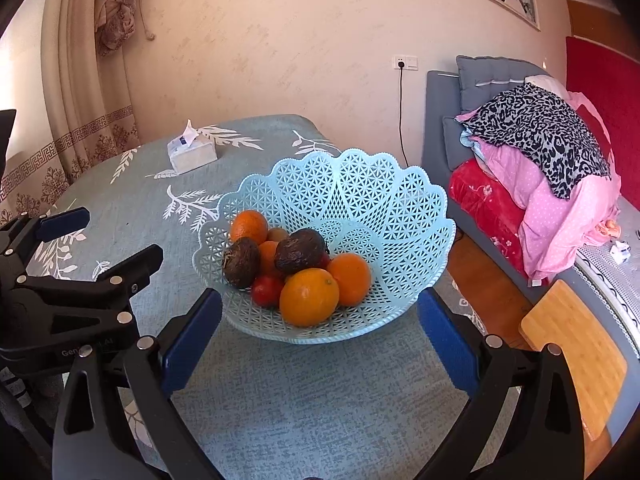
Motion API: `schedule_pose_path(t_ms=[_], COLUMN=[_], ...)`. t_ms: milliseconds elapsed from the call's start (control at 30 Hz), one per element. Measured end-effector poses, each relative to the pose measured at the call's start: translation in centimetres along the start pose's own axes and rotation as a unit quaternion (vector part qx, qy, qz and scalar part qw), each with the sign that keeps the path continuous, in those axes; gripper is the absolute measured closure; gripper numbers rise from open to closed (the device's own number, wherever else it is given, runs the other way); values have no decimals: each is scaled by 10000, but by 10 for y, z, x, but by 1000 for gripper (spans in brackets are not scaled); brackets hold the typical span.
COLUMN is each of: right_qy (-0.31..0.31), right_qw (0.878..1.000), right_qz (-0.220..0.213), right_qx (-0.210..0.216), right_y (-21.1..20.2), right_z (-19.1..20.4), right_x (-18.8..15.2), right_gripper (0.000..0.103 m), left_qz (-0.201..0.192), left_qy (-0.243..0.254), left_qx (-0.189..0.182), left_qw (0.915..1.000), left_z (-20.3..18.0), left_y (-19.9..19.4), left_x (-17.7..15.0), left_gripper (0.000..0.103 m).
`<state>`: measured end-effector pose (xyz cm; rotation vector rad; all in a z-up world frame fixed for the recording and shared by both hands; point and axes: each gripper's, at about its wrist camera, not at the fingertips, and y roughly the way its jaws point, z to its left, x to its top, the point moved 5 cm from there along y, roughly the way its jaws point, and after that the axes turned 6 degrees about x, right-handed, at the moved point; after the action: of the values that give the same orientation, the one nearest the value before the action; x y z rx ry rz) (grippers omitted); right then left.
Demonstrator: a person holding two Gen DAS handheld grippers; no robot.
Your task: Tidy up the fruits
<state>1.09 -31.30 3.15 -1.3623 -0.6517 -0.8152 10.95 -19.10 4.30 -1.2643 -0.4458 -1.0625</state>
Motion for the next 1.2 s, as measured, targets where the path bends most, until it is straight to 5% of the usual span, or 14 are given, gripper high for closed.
schedule_pose_path(t_ms=[500, 1200], right_qy=[-122, -49], right_qw=[9998, 9998], right_qz=[162, 121], right_qx=[-81, -146], right_y=[5, 4], right_z=[4, -2], right_x=[-6, -3], right_gripper=[4, 4], left_qz=[30, -16], left_qy=[152, 271], left_qx=[359, 342], left_qw=[9992, 9990], left_z=[3, -6], left_y=[-2, -3], left_x=[-5, 0], left_gripper=[5, 5])
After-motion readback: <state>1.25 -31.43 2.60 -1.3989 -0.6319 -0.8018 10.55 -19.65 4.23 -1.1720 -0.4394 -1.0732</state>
